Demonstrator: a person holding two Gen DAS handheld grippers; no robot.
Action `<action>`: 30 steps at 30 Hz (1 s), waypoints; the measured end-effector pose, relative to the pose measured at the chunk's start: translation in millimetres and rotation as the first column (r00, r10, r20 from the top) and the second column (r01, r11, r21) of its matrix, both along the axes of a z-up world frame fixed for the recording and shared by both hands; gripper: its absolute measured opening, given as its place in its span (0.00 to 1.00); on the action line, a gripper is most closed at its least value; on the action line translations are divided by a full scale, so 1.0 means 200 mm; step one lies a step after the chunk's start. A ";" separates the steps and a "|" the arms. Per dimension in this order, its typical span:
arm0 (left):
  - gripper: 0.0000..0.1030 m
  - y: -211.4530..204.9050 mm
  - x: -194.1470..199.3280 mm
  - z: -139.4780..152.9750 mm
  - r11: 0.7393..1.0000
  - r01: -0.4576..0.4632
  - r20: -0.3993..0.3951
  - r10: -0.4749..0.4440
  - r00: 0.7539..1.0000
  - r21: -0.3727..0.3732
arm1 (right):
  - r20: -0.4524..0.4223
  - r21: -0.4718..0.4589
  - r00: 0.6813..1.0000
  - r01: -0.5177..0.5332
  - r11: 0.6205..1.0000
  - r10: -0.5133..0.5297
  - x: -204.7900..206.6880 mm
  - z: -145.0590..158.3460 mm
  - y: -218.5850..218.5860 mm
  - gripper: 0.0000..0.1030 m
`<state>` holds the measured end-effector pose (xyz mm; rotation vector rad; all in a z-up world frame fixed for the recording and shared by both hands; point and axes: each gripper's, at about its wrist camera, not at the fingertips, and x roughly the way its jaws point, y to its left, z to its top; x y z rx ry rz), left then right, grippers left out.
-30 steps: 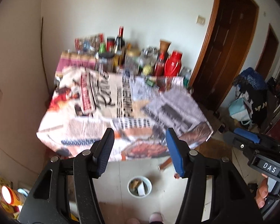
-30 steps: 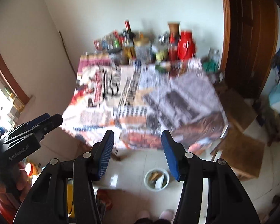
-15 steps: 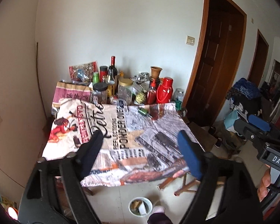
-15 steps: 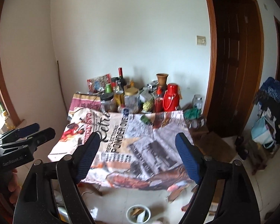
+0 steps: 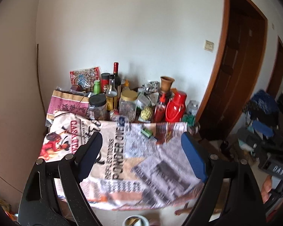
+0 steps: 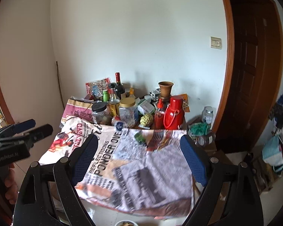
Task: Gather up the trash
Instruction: 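Move both open tools back over the table, then grasp the green glass bottle with the right tool while the left tool grasps the clear plastic lid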
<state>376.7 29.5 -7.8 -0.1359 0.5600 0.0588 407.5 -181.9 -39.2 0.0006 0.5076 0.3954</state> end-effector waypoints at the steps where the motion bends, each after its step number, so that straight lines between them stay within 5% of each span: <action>1: 0.83 -0.01 0.06 0.01 1.000 -0.013 0.004 0.013 1.000 -0.013 | -0.003 -0.005 1.000 -0.008 1.000 0.008 0.05 0.00 -0.01 0.84; 10: 0.83 -0.05 0.40 -0.08 0.997 -0.071 -0.062 0.071 0.996 0.005 | -0.055 -0.051 0.997 -0.056 0.997 0.053 0.46 -0.11 -0.05 0.84; 21: 0.83 0.30 0.76 -0.28 0.996 -0.088 -0.166 0.084 0.983 -0.013 | -0.223 -0.045 0.971 -0.100 0.994 0.088 0.84 -0.38 0.19 0.84; 30: 0.83 0.63 1.24 -0.63 0.996 -0.060 -0.317 0.037 0.948 -0.062 | -0.437 -0.051 0.896 -0.103 0.993 0.071 1.25 -0.77 0.49 0.84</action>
